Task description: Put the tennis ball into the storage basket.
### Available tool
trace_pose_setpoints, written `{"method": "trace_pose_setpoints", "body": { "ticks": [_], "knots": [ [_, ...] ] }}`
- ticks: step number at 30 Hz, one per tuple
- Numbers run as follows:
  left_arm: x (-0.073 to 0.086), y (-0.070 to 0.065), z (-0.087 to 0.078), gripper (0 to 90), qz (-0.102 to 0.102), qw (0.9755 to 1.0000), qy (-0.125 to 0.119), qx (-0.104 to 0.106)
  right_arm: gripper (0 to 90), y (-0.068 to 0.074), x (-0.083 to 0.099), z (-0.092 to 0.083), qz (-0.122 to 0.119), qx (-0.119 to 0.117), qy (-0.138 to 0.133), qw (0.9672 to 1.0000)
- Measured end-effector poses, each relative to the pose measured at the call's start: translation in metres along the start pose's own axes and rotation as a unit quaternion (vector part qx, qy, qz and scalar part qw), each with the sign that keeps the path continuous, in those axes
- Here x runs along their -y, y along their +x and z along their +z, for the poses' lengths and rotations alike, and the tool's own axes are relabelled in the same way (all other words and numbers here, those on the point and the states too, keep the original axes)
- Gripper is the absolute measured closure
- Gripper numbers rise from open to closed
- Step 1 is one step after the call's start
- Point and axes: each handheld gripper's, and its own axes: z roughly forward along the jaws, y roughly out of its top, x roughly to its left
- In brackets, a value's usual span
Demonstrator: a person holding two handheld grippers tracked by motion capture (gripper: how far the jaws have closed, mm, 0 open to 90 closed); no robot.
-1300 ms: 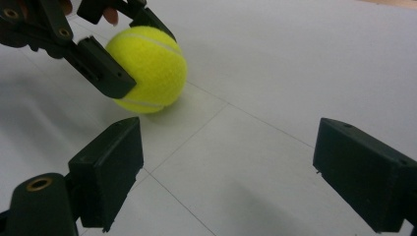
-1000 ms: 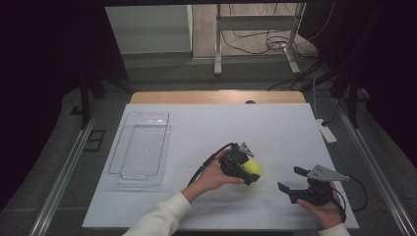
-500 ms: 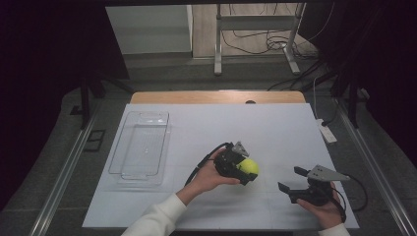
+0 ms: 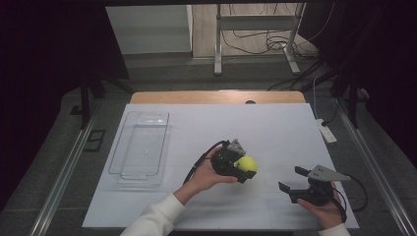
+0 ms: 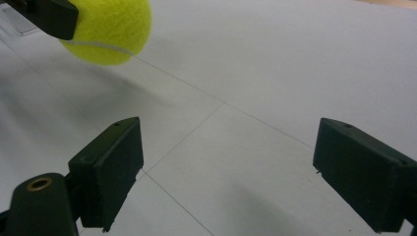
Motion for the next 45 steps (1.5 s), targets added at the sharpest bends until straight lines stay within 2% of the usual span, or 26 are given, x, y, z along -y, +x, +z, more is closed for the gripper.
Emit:
{"method": "trace_pose_setpoints", "body": {
  "ticks": [8,19,33,45],
  "knots": [
    [0.001,-0.001,-0.012,26.8,0.005,0.9998,-0.017,-0.007,12.3,0.001,0.0,0.0,-0.002,0.001,-0.002,1.0],
    [0.0,-0.003,-0.02,26.8,0.007,0.9992,-0.039,-0.013,12.3,0.001,0.0,0.0,-0.002,0.0,-0.001,1.0],
    [-0.005,-0.005,-0.042,26.8,0.01,0.9968,-0.077,-0.02,12.3,0.001,0.0,0.0,-0.004,0.002,0.002,1.0],
    [-0.006,-0.006,-0.05,26.8,0.012,0.9953,-0.093,-0.025,12.3,0.001,0.0,0.0,-0.003,0.001,0.001,1.0]
  ]
}}
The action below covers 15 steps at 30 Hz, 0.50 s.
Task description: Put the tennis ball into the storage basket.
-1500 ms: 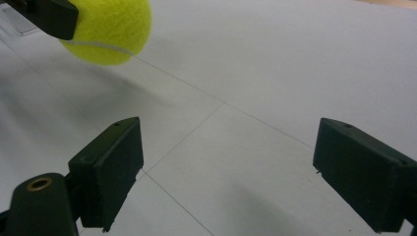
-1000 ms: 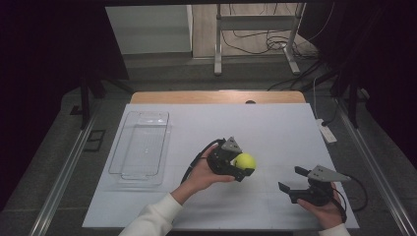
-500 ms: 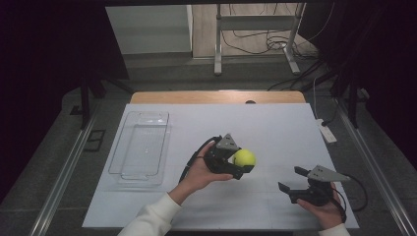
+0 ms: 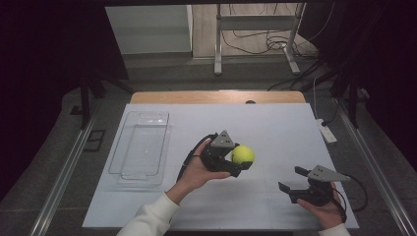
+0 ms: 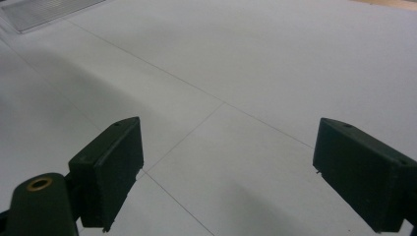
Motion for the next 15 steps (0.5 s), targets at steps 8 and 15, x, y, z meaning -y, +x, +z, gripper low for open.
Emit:
{"method": "trace_pose_setpoints", "body": {
  "ticks": [8,15],
  "knots": [
    [-0.001,0.0,-0.006,26.8,0.001,0.9998,-0.02,0.001,12.3,0.0,0.0,0.0,-0.001,0.0,0.0,1.0],
    [-0.003,0.001,-0.013,26.8,-0.002,0.9993,-0.036,0.0,12.3,0.0,0.0,0.0,-0.001,0.001,0.0,1.0]
  ]
}}
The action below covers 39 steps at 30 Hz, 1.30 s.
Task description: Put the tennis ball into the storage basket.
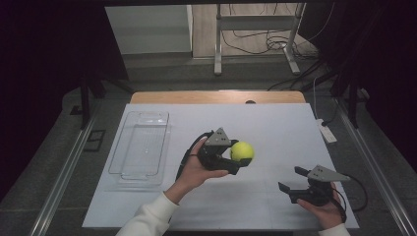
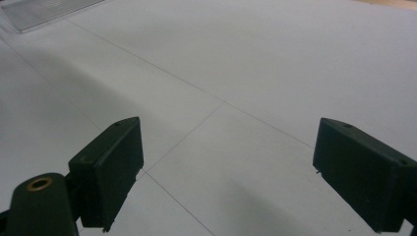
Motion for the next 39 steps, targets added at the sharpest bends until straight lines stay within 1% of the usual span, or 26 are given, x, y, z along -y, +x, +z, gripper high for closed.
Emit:
{"method": "trace_pose_setpoints", "body": {
  "ticks": [7,12,23,34,39],
  "knots": [
    [-0.003,0.002,-0.009,26.8,-0.005,0.9997,-0.021,-0.007,12.3,0.0,0.0,0.0,0.0,0.0,0.0,1.0],
    [-0.005,0.003,-0.015,26.8,-0.006,0.9995,-0.029,-0.01,12.3,0.0,0.0,0.0,0.001,0.001,-0.001,1.0],
    [-0.008,0.008,-0.026,26.8,-0.009,0.9988,-0.042,-0.022,12.3,0.0,0.0,0.0,0.001,0.001,-0.001,1.0],
    [-0.009,0.012,-0.032,26.8,-0.013,0.9982,-0.049,-0.032,12.3,0.0,0.0,0.0,0.001,0.001,-0.001,1.0],
    [-0.009,0.015,-0.036,26.8,-0.013,0.9977,-0.052,-0.041,12.3,0.0,0.0,0.0,0.0,0.001,-0.001,1.0]
  ]
}}
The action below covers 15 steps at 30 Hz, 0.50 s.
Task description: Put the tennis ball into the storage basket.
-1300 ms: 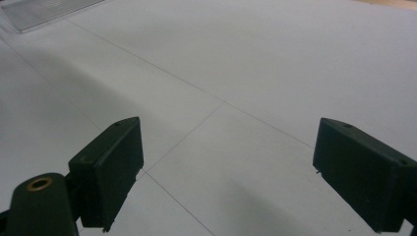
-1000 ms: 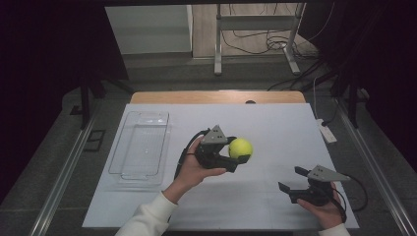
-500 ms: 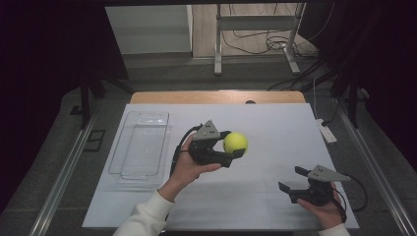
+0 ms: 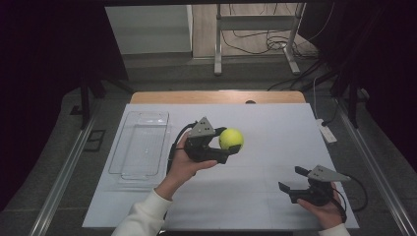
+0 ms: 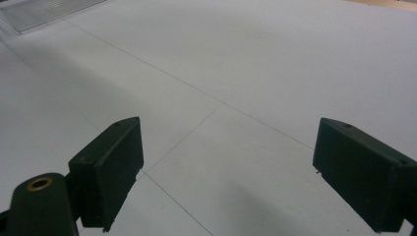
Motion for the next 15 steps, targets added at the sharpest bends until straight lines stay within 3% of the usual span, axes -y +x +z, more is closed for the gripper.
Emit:
{"method": "trace_pose_setpoints", "body": {
  "ticks": [15],
  "knots": [
    [-0.0008,0.0098,-0.0082,26.8,-0.008,0.9998,-0.005,-0.014,12.4,0.0,0.0,0.0001,0.0,0.0,0.0,1.0]
  ]
}}
